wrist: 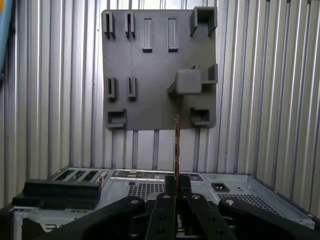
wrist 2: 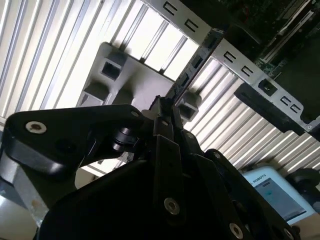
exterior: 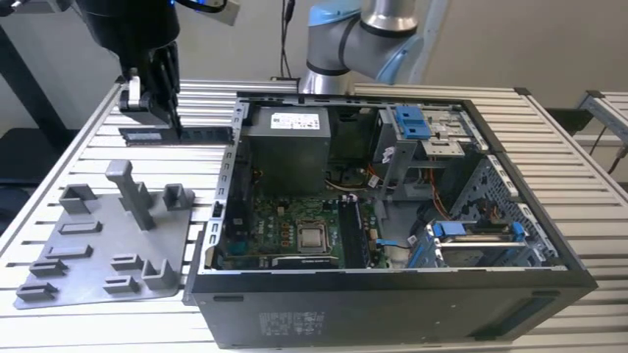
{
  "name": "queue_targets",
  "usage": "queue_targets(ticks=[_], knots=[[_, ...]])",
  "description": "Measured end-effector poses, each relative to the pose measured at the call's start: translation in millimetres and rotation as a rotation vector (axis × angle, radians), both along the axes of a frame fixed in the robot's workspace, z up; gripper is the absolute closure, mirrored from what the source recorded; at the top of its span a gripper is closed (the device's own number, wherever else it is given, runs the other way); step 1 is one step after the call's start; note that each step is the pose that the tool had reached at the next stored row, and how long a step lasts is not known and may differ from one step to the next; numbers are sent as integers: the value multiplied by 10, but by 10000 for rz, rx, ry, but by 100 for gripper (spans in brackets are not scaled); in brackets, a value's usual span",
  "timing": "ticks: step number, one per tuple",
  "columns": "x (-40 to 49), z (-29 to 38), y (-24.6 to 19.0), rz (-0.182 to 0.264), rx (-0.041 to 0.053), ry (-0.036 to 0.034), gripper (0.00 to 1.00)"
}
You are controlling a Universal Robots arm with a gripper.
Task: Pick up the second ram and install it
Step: 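Pick up the second ram and move it above second insertion slot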
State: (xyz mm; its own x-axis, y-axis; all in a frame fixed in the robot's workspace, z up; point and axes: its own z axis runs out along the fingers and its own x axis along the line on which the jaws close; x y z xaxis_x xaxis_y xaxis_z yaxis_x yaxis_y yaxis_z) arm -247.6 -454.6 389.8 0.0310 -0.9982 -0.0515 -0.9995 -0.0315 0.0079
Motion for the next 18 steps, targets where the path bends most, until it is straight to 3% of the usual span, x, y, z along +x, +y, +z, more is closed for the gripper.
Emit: queue_targets(ticks=[12,18], knots=[[230,-3,0,-225,0,0,86],[409,-3,0,-254,0,0,86]])
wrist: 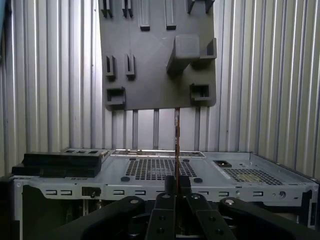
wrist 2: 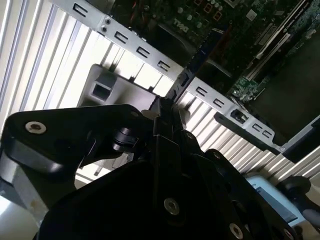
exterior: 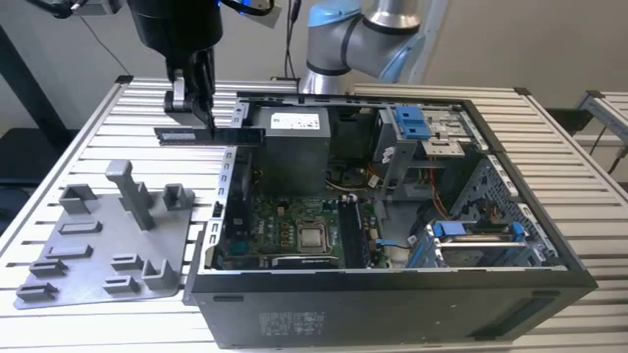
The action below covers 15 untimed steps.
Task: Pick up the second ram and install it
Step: 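Pick up the second ram and move it above second insertion slot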
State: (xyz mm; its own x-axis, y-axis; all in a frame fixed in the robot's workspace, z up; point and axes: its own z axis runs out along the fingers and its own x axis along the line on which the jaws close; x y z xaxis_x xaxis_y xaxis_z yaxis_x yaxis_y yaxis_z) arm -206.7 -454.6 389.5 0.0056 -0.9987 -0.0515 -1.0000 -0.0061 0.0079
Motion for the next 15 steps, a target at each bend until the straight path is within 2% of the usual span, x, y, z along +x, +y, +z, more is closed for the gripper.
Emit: queue_targets(ticks=[5,15], knots=[[197,1,0,0,-1,1,86],[647,0,0,0,-1,0,86]])
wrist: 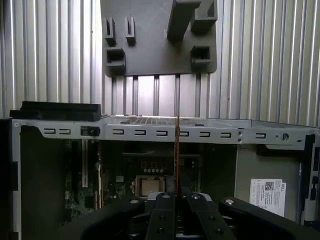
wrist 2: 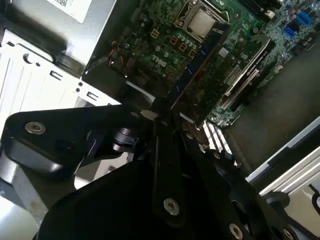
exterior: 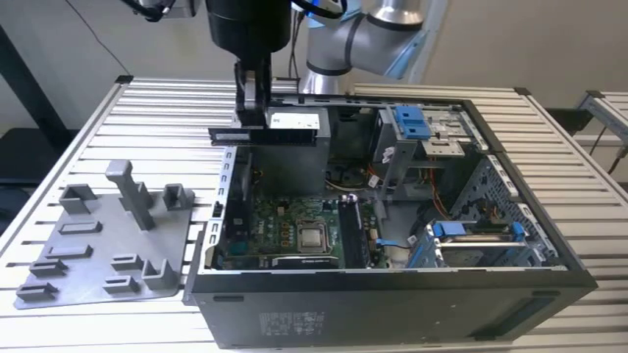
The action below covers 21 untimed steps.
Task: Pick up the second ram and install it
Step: 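Pick up the second ram and move it above second insertion slot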
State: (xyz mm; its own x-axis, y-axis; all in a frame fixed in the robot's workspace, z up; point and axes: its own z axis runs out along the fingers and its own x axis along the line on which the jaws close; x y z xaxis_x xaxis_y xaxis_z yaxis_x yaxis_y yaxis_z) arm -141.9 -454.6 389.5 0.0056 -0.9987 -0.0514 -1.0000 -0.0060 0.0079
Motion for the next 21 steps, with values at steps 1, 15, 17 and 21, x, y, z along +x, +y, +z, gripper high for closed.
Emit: queue_targets(ticks=[1,15,17,21], knots=[[45,0,0,0,1,0,86],[681,0,0,0,0,0,86],[772,0,0,1,0,0,86],[954,0,0,0,1,0,86]])
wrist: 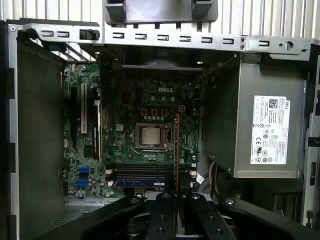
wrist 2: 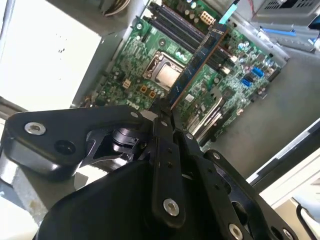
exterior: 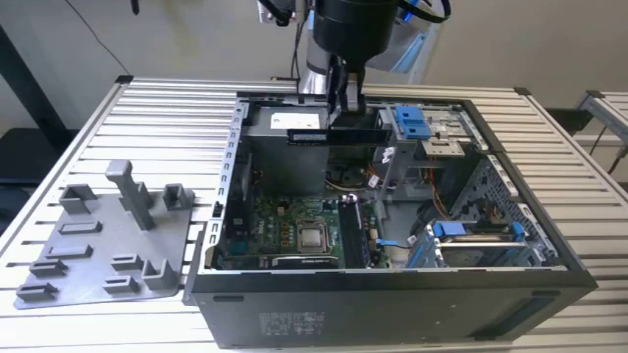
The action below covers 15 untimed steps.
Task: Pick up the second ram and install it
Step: 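Pick up the second ram and move it above second insertion slot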
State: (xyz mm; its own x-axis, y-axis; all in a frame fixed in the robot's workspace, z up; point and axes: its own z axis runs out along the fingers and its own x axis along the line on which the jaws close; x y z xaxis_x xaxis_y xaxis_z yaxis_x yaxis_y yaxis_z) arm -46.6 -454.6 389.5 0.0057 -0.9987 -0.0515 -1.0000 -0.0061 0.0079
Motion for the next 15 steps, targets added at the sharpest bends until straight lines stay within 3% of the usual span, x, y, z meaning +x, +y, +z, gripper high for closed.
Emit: queue_targets(ticks=[10,15], knots=[[416,1,0,1,-1,1,86],[444,0,1,-1,-1,0,86]])
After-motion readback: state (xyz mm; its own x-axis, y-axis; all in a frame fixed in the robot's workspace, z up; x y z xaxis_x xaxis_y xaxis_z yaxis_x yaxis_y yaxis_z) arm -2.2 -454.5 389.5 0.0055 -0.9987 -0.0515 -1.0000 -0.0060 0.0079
